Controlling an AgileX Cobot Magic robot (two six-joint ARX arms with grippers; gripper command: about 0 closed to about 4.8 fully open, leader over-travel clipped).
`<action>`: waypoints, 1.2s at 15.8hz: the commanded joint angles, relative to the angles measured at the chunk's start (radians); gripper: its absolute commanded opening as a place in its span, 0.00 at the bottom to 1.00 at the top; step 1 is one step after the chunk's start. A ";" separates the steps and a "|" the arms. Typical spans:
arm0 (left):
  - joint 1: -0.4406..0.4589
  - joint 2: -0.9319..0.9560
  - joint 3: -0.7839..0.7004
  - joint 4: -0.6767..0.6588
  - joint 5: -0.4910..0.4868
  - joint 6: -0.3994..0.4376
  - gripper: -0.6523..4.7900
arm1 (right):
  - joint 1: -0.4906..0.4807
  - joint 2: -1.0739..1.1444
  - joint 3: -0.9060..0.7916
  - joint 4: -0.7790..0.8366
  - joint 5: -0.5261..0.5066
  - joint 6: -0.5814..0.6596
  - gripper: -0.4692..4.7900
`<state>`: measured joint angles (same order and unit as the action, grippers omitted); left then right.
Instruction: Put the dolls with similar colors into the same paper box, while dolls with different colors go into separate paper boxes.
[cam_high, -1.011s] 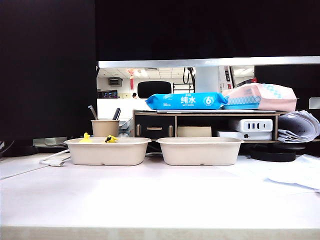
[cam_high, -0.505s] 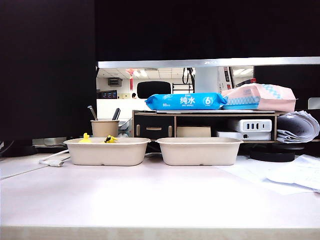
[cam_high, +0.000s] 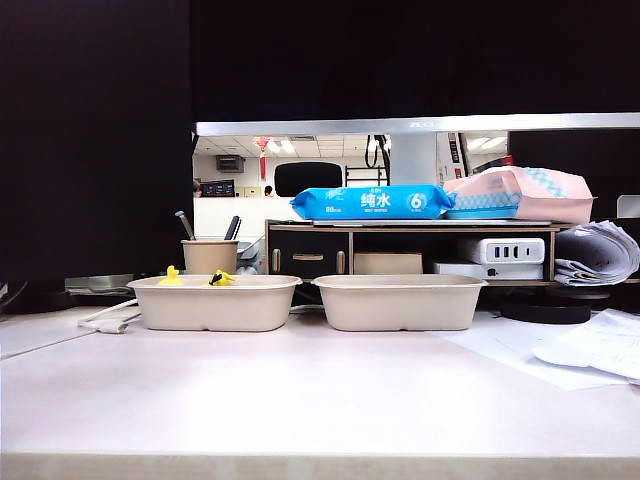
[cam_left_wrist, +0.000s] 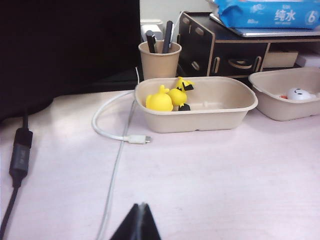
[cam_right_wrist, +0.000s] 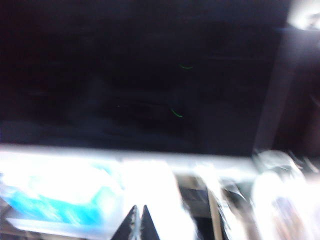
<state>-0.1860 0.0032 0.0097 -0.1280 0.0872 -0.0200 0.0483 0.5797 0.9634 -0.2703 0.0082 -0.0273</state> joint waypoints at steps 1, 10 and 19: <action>0.000 0.000 0.000 0.010 0.004 -0.003 0.11 | -0.063 -0.218 -0.349 0.118 0.014 0.080 0.08; 0.000 0.000 0.000 0.010 0.004 -0.003 0.11 | -0.113 -0.558 -0.869 0.128 0.015 0.177 0.08; 0.000 0.000 0.001 0.010 0.004 -0.003 0.11 | -0.058 -0.577 -0.951 0.261 0.015 0.177 0.08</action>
<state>-0.1856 0.0032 0.0097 -0.1280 0.0872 -0.0200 -0.0174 0.0029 0.0124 -0.0257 0.0238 0.1459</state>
